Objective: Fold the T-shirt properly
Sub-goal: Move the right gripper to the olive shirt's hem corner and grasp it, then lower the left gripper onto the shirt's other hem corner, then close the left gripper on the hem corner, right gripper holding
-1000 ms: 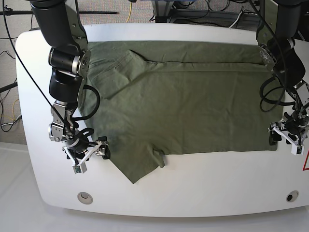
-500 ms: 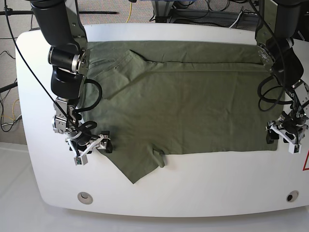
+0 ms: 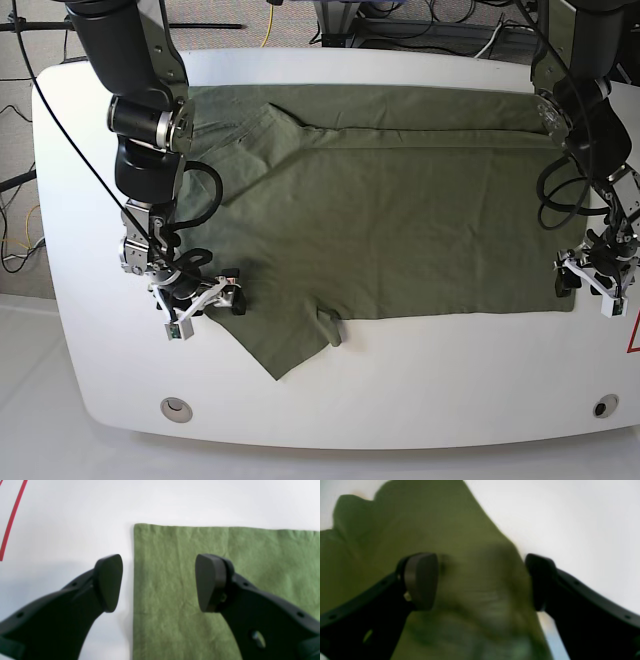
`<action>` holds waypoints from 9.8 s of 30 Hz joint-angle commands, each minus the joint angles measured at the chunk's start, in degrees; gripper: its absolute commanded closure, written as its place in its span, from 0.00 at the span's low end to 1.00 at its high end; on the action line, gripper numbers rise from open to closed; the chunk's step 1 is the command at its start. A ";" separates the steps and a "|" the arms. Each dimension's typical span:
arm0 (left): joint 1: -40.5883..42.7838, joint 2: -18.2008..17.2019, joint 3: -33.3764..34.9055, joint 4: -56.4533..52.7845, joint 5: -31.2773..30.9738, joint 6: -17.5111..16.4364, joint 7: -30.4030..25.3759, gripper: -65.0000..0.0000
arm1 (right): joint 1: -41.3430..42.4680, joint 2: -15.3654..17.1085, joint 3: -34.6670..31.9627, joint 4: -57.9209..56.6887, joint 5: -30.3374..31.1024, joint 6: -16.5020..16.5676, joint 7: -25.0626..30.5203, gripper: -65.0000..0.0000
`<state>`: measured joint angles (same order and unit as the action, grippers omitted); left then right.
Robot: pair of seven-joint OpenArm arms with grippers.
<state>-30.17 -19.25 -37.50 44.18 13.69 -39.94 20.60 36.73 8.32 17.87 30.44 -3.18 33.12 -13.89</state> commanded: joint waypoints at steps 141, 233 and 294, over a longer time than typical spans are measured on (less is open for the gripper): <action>-6.67 -3.19 3.35 -19.81 1.23 4.19 -11.15 0.36 | 0.43 -1.38 -0.25 1.35 -0.61 1.37 -1.83 1.00; -6.17 -6.96 -0.35 -20.14 2.11 7.80 -13.61 0.38 | -0.19 -1.22 -0.32 1.80 -1.45 1.89 -2.38 1.00; -3.88 -6.02 3.90 -21.85 2.64 6.57 -13.11 0.44 | -0.31 -1.54 -0.61 1.46 -1.68 2.10 -2.76 1.00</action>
<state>-33.26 -24.51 -33.89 21.82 16.45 -32.97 6.55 35.00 6.52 17.34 31.40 -4.29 34.98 -16.10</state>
